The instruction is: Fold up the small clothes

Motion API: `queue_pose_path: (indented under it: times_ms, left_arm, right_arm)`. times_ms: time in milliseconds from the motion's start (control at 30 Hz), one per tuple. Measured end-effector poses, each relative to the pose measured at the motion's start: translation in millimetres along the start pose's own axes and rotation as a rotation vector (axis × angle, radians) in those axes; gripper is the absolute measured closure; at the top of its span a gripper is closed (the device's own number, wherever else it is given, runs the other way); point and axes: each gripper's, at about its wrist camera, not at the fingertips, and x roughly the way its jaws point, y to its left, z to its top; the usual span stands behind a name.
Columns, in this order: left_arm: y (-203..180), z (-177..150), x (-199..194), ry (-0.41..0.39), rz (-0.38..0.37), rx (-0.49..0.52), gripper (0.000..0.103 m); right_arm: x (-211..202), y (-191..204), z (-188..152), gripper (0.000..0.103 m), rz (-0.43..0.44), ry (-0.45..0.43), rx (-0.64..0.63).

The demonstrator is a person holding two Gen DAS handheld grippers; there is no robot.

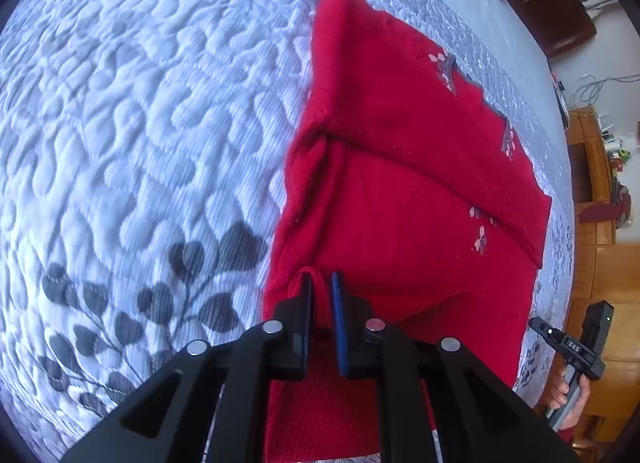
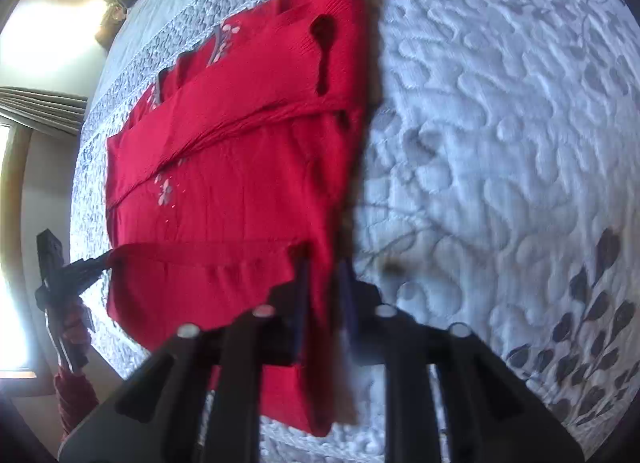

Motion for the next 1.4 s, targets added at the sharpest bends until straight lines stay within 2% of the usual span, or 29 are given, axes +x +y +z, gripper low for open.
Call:
queue_pose_path:
  times_ms: [33, 67, 100, 133, 200, 300, 433, 533, 833, 933, 1033, 1133, 1267, 1400]
  left_arm:
    - [-0.4, 2.4, -4.8, -0.007, 0.004, 0.010, 0.081]
    - [0.5, 4.5, -12.7, -0.037, 0.025, 0.018, 0.057]
    - [1.3, 6.8, -21.9, -0.080, 0.050, 0.024, 0.051]
    - [3.2, 10.2, -34.5, -0.129, 0.079, 0.040, 0.050]
    - [3.4, 14.5, -48.9, -0.174, 0.115, 0.064, 0.050]
    - [-9.0, 12.4, -62.2, -0.198, 0.121, 0.152, 0.050]
    - [-42.9, 2.9, -47.6, -0.157, 0.136, 0.330, 0.050]
    - [-57.9, 0.6, -27.9, -0.124, 0.165, 0.397, 0.050]
    - [-57.1, -0.3, 2.3, -0.062, 0.181, 0.430, 0.050]
    - [-57.6, -5.8, 6.8, -0.039, 0.170, 0.439, 0.054]
    - [-57.1, -8.6, 14.3, -0.005, 0.176, 0.446, 0.084]
    - [-55.2, -10.0, 16.7, 0.002, 0.166, 0.444, 0.099]
    - [-52.8, -9.7, 13.1, -0.016, 0.133, 0.431, 0.100]
    - [-47.8, -8.4, 9.8, -0.018, 0.088, 0.413, 0.100]
  right_arm:
    - [-2.9, -0.2, 0.8, 0.081, -0.002, -0.008, -0.016]
    - [-6.4, -0.2, 1.3, 0.081, -0.002, -0.017, -0.033]
    - [-11.4, 1.1, 1.7, 0.081, 0.002, -0.026, -0.053]
    - [-14.7, 2.9, 1.7, 0.081, 0.014, -0.029, -0.069]
    - [-22.7, 9.6, -0.5, 0.081, 0.054, -0.035, -0.116]
    - [-24.0, 22.4, -5.2, 0.074, 0.066, -0.027, -0.207]
    - [-10.6, 33.8, -6.8, 0.072, 0.069, 0.013, -0.252]
    - [2.0, 36.0, -4.7, 0.070, 0.069, 0.040, -0.242]
    - [20.6, 36.0, -4.1, 0.068, 0.051, 0.104, -0.237]
    - [23.2, 35.0, -3.9, 0.068, 0.062, 0.111, -0.228]
    - [24.2, 34.3, -5.6, 0.071, 0.072, 0.121, -0.232]
    - [23.9, 35.0, -6.7, 0.078, 0.100, 0.127, -0.237]
    - [25.5, 34.3, -8.3, 0.088, 0.112, 0.136, -0.246]
    - [27.4, 34.4, -8.7, 0.088, 0.123, 0.137, -0.242]
